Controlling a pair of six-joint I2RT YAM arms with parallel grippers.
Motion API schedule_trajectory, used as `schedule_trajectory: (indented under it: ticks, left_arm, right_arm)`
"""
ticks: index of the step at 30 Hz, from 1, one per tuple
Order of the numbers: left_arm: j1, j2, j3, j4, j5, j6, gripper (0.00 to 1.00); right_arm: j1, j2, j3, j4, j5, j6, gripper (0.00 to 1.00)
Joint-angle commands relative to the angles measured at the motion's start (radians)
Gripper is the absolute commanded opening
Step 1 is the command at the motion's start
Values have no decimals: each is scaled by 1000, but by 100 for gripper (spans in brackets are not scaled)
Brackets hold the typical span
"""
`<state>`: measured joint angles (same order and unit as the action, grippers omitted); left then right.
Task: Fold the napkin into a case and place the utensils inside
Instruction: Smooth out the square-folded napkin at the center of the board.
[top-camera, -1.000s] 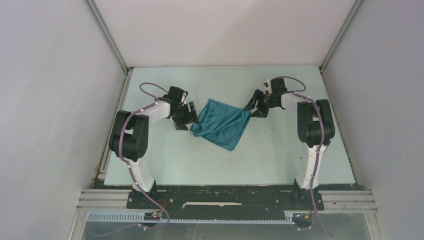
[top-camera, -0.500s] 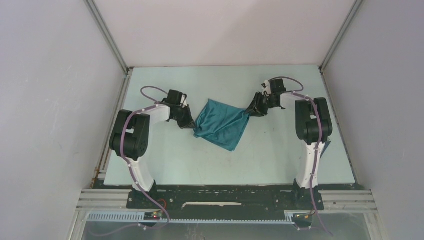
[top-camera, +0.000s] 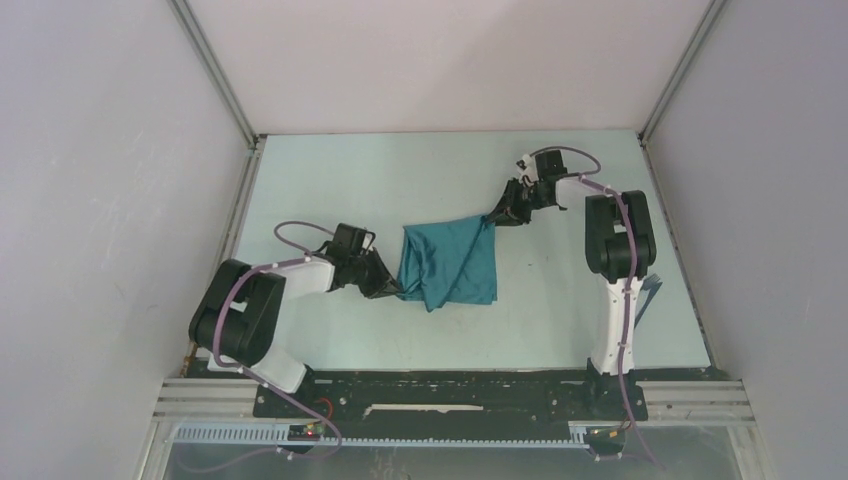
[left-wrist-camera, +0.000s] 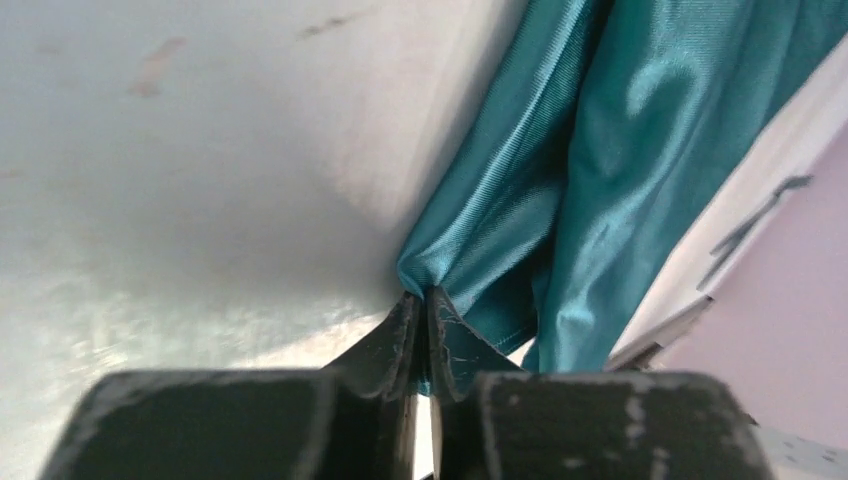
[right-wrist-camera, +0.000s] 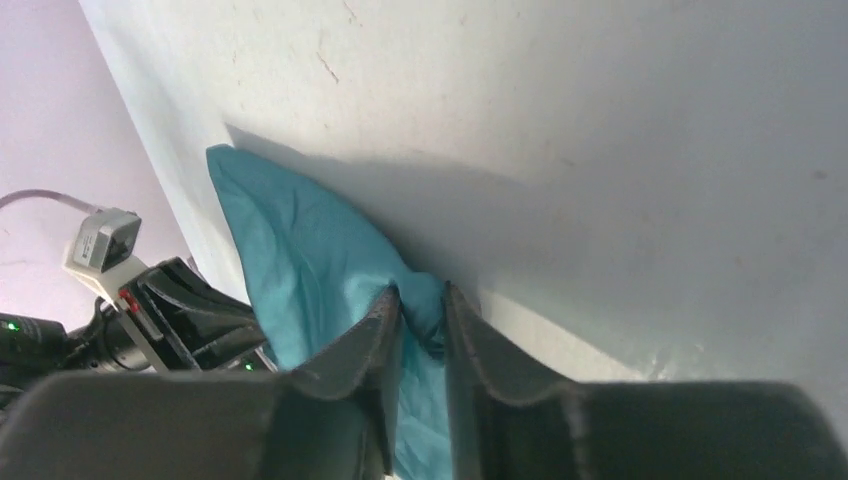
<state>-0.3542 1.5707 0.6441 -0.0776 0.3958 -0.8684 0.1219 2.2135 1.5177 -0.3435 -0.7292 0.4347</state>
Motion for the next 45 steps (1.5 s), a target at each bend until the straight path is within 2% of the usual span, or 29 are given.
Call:
schedule_trajectory:
  ticks: [1, 3, 6, 7, 9, 10, 12, 15, 19, 30, 38, 41, 42, 45]
  left_arm:
    - [6, -98, 18, -160, -122, 25, 18]
    - [6, -163, 19, -218, -158, 47, 39]
    - [0, -267, 8, -300, -180, 56, 69]
    - [-7, -304, 0, -321, -179, 52, 75]
    - [-28, -370, -20, -354, -169, 38, 77]
    - [-44, -396, -28, -361, -159, 26, 76]
    - [-87, -442, -41, -338, -121, 0, 63]
    - [-168, -433, -19, -269, -55, -17, 54]
    - [-213, -367, 5, -239, -67, -36, 58]
    - [-238, -211, 18, -98, -52, -72, 55]
    - [-250, -179, 39, -53, -43, -89, 29]
    - [-250, -198, 49, -84, -65, -78, 4]
    - [-249, -207, 57, -105, -77, -67, 0]
    - [-232, -237, 92, -178, -123, -15, 0]
  right_arm:
    - [8, -61, 35, -137, 59, -69, 44]
    - [7, -117, 28, -223, 170, -85, 62]
    - [8, -230, -58, -268, 236, -88, 79]
    - [10, -267, -100, -259, 236, -81, 80]
    - [19, -342, -183, -229, 206, -73, 81]
    - [25, -380, -216, -218, 193, -72, 81]
    - [35, -424, -286, -200, 173, -70, 82]
    - [43, -474, -362, -160, 146, -59, 81]
    - [46, -511, -420, -134, 130, -56, 81]
    - [65, -592, -510, -84, 113, -35, 79]
    - [96, -604, -537, -74, 119, -26, 79]
    - [112, -606, -547, -68, 122, -15, 79]
    - [119, -609, -552, -62, 121, -5, 79]
    - [129, -620, -580, -33, 109, 62, 79]
